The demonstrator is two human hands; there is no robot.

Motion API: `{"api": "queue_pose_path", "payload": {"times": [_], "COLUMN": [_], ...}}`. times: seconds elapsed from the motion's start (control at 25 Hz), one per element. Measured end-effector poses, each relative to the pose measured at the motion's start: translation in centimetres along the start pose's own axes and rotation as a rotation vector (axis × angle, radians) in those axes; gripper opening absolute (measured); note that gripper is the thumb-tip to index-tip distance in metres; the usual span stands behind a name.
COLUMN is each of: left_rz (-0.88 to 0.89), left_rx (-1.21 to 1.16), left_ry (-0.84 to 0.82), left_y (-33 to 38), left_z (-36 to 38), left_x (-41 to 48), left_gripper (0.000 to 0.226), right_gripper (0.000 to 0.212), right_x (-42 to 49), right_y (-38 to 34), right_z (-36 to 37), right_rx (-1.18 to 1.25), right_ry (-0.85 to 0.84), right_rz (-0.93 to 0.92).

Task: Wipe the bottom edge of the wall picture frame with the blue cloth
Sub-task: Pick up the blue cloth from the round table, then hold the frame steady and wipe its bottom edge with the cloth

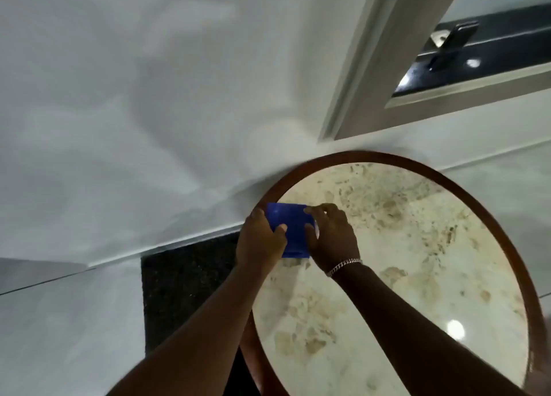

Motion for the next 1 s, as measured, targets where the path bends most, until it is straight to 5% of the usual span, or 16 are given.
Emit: {"api": "queue_pose_path", "payload": {"times": [0.24,0.36,0.6,1.0], "left_rz": [-0.363,-0.385,-0.154,0.527], "left_rx": [-0.427,-0.533,-0.813,-0.953], "left_ry": [-0.036,-0.065,-0.002,0.323], "left_y": [-1.2,-0.5,5.6,21.1], "left_z": [0.0,-2.3,-13.4,-40.6], "left_x": [0.5,-0.6,-3.8,-14.0], "left_gripper": [0.024,0.016,0.036,0.041], "right_gripper": [0.04,0.037,0.038,0.033], "right_x": [0.5,0.4,1.3,2.3], "right_y": [0.2,-1.4,-10.4,-35.1], "right_z": [2.3,0.3,-10.0,-34.1], "right_rx": [0.317,0.452,0.588,0.941], "right_ry": [0.022,0.092,0.387,0.757], "right_rz": [0.262,0.219,0.016,-0.43]}}
Point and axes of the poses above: each hand's wrist, its own x-axis towards the middle knuckle, its own z-axis out of the palm, y = z × x, the point moved 3 cm from there along x, towards the middle knuckle, and after that the axes turned 3 degrees about -z, right-handed, at the moved point
